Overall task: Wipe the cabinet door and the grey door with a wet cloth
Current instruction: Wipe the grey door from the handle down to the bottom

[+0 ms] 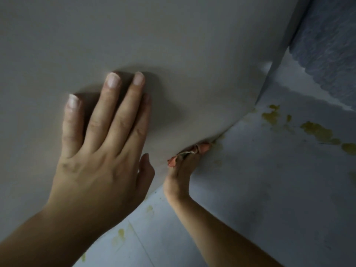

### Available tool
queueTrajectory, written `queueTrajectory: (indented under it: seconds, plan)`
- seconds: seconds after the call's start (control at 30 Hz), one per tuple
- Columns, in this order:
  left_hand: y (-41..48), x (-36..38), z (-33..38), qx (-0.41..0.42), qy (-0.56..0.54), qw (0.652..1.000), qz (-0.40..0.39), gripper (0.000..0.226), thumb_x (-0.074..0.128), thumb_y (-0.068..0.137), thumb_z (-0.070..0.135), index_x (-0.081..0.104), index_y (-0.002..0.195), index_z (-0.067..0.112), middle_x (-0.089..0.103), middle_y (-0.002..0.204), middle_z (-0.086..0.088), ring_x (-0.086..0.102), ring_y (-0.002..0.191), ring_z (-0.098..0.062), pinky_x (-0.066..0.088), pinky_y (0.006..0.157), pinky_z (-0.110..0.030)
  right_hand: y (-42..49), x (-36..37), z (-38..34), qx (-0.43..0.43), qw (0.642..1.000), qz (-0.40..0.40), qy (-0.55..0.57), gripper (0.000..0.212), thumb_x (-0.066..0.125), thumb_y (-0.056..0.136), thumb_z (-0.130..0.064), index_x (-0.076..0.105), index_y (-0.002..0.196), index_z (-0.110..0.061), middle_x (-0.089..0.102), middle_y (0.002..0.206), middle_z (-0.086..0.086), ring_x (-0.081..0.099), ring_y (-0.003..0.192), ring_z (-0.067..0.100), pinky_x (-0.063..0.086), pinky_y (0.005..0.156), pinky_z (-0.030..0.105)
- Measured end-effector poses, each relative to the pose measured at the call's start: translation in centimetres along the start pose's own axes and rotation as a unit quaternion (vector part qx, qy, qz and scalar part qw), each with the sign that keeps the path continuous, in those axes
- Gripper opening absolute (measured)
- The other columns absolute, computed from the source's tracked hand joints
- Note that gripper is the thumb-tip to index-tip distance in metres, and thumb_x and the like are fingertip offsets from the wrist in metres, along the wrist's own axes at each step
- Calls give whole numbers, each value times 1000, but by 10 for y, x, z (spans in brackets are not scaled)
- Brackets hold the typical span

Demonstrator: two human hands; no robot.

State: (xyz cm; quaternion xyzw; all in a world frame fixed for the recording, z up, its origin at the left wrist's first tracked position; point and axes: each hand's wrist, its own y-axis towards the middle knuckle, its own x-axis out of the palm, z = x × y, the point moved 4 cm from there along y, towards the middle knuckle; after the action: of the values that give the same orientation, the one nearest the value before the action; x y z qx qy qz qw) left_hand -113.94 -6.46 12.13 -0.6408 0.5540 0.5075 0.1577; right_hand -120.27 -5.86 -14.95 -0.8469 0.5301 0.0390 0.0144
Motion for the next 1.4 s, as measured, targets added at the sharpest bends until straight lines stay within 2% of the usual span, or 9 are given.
queueTrajectory:
  seconds: [0.1,0.2,0.47,0.53,0.7,0.83,1.1,1.23,1.4]
  plan:
    - [0,1,0,8,-8,1000,-4,77,49,89,29,27,158,1,9,171,-11,-4,159,-26,-4,125,-52,31,-10,13,-40,996,64,-51,69,27,105,-39,2,150,7,-5,156,24,1,151,22,-1,126,32]
    - [-3,-3,-4,26,2,1000,3,78,50,89,27,28,157,-2,12,170,-13,2,159,-28,-3,127,-49,33,-4,20,-18,993,107,-51,80,16,110,-47,18,146,23,6,156,40,9,151,44,10,124,57]
    - [-29,-9,-18,12,6,1000,-5,86,54,83,23,23,158,-4,9,171,-14,3,159,-31,5,126,-55,25,2,-144,-334,937,67,-78,65,18,106,-46,23,153,-1,18,160,30,14,147,57,12,121,65]
    - [-32,-13,-19,5,12,1000,-2,86,55,82,24,25,158,-4,11,171,-15,5,159,-31,5,127,-53,29,-3,-133,-344,929,58,-123,68,20,106,-48,40,146,3,27,156,36,20,145,60,14,121,64]
    - [-37,-20,-24,3,34,999,-11,86,57,81,27,29,157,-2,15,170,-13,10,159,-29,4,128,-50,23,-9,-89,-231,964,53,-124,69,15,107,-54,23,143,5,20,157,28,15,147,52,19,117,66]
    - [-47,-24,-29,-13,51,998,-22,89,60,78,28,31,157,-1,18,170,-12,13,158,-28,5,127,-52,24,-9,-125,-311,944,62,-91,56,20,109,-41,15,153,-7,14,159,17,9,146,55,14,119,67]
    - [-54,-35,-33,-20,-3,998,-51,92,65,69,26,39,154,2,26,168,-10,21,156,-24,14,127,-47,58,-42,-304,-580,791,-30,-192,45,33,103,-38,24,144,-21,25,151,17,8,146,50,12,119,67]
    - [-51,-46,-28,-39,-64,996,-44,86,60,69,25,45,151,3,28,167,-13,25,155,-28,21,125,-50,47,-42,-402,-724,647,-58,-233,52,41,100,-31,37,152,-25,27,161,14,9,149,40,1,123,58]
    - [-66,-58,-31,-68,-115,991,-11,81,60,71,25,50,148,3,31,164,-17,31,152,-33,26,121,-51,25,-29,-435,-859,422,-78,-280,59,41,102,-21,27,159,-18,21,162,0,24,150,33,9,124,50]
